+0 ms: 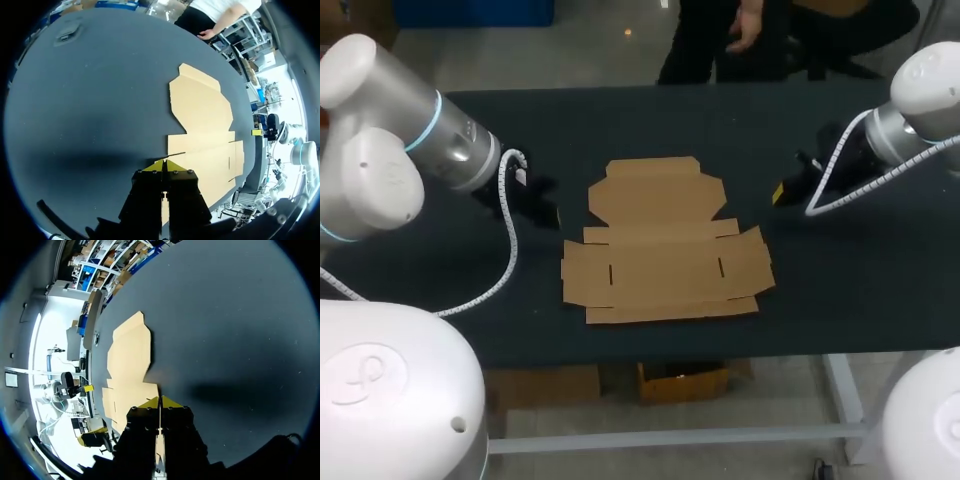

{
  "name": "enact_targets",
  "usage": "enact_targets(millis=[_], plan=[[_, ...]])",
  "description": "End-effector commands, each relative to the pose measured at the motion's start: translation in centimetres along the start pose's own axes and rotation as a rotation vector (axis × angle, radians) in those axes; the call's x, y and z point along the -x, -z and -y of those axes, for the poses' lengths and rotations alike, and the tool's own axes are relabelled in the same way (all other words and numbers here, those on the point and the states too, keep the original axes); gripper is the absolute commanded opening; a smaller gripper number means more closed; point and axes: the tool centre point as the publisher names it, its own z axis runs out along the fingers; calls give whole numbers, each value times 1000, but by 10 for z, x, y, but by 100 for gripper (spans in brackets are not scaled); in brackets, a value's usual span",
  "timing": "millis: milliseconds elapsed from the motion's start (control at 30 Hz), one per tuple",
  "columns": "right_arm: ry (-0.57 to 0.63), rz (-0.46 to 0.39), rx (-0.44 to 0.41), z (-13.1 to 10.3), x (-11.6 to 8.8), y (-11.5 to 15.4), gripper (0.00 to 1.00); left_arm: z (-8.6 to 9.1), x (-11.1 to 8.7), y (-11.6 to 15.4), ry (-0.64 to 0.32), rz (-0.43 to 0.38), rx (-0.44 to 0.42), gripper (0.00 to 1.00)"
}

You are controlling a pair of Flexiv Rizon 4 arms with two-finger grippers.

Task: Assemble the packaging by folding the flat box into shape, placing the metal phone stand inside, and closing the box properly

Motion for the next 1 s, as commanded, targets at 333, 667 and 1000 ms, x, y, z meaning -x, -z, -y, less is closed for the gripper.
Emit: enact_targets(millis=[333, 667, 1000], plan=[[-4, -12, -39, -14, 5, -21, 0, 12, 1, -27, -77, -2, 11, 0], [-19, -9, -61, -16, 7, -33, 0, 22, 4, -36, -114, -14, 44, 0], [-28, -8, -62, -6, 8, -41, 0, 24, 11, -40, -112, -34, 57, 0]])
